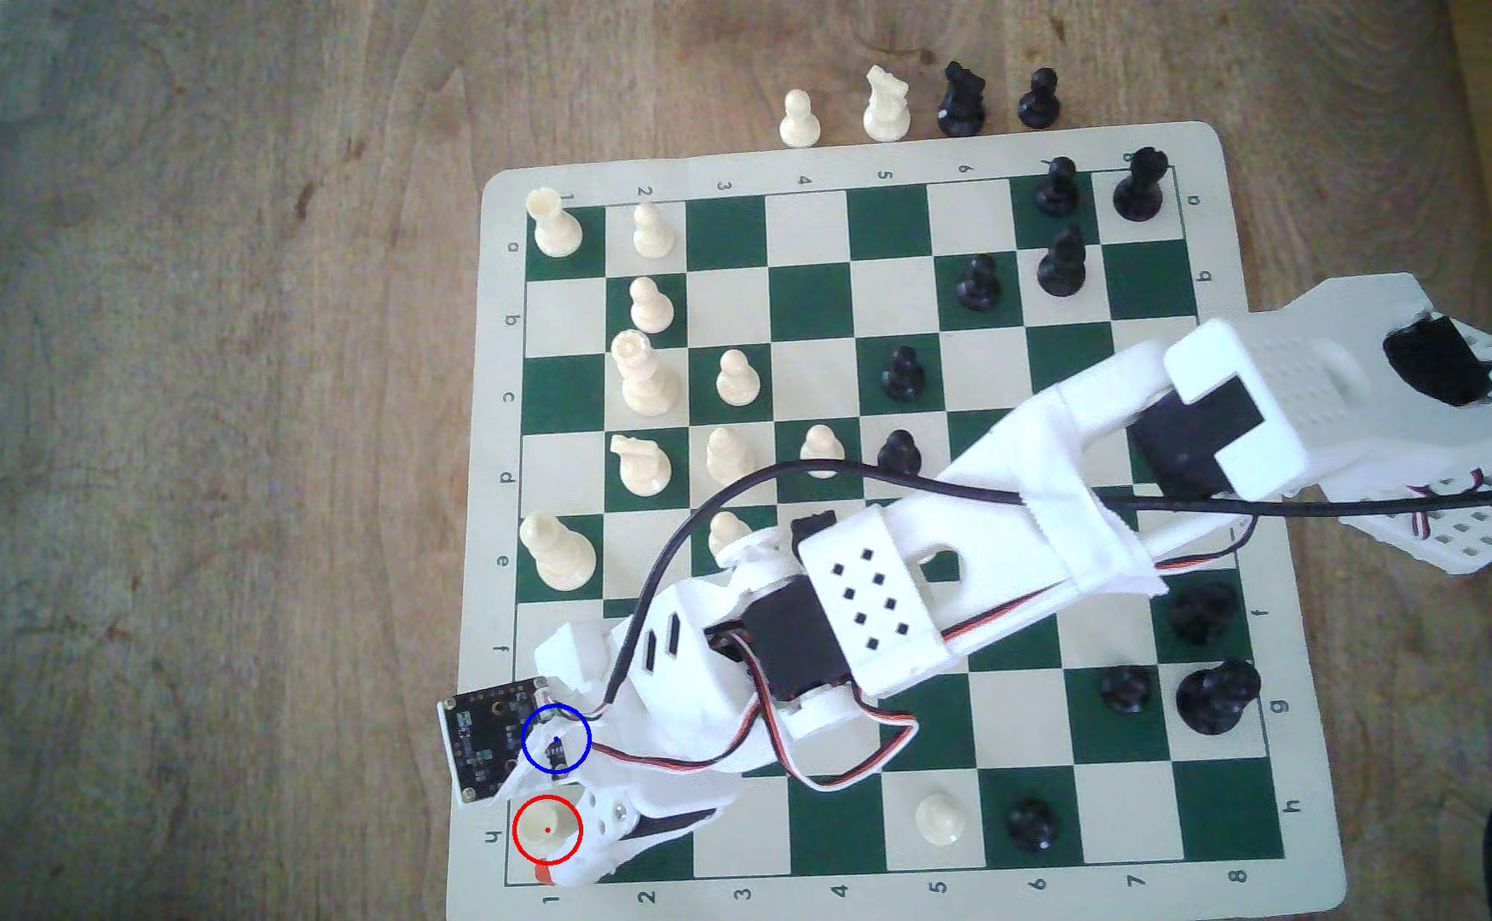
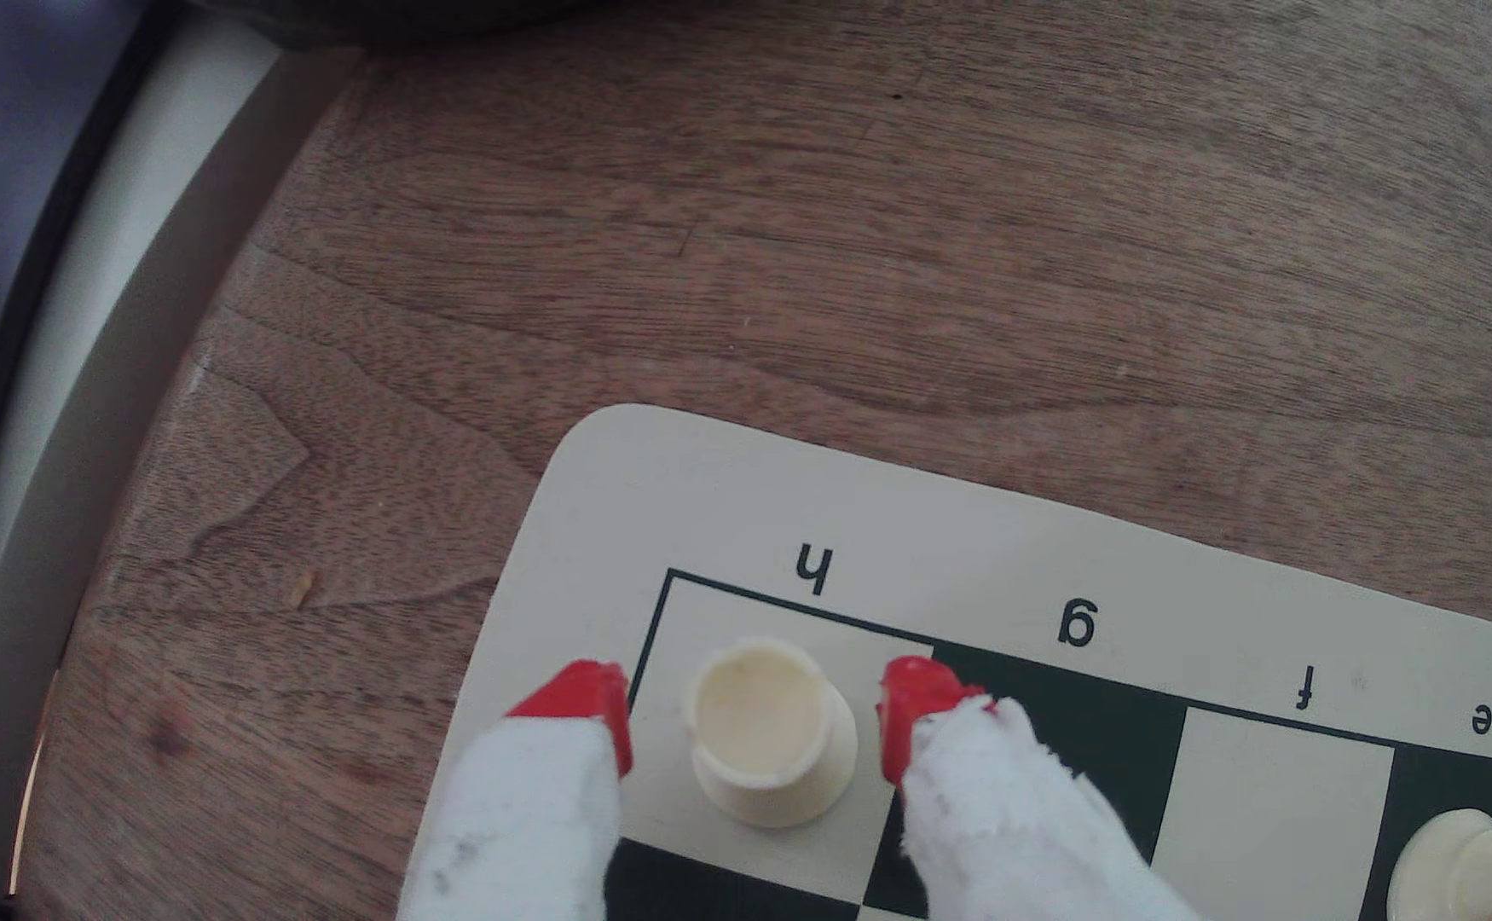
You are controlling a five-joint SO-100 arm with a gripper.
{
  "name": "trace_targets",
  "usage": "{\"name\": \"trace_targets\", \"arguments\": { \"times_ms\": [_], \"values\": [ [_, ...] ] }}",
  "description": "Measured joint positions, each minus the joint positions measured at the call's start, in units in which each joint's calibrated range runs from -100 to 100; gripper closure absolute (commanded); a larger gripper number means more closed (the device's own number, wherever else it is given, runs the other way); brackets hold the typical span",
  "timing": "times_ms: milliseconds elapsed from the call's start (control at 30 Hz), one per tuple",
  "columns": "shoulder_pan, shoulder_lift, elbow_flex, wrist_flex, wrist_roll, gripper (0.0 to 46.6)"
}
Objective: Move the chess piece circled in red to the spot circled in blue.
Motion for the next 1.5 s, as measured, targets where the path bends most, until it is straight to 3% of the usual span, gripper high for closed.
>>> {"name": "trace_targets", "arguments": {
  "times_ms": [633, 767, 833, 900, 967, 1500],
  "values": [
    [-0.5, 6.1, -12.5, 7.3, -0.6, 38.7],
    [-0.5, 12.5, -23.1, 13.0, -0.9, 45.4],
    [-0.5, 17.3, -30.7, 16.7, -0.9, 44.8],
    [-0.5, 26.6, -50.6, 22.5, -1.1, 44.8],
    [-0.5, 28.2, -54.8, 24.8, -1.3, 45.3],
    [-0.5, 26.8, -53.5, 26.9, -2.0, 46.2]
  ]
}}
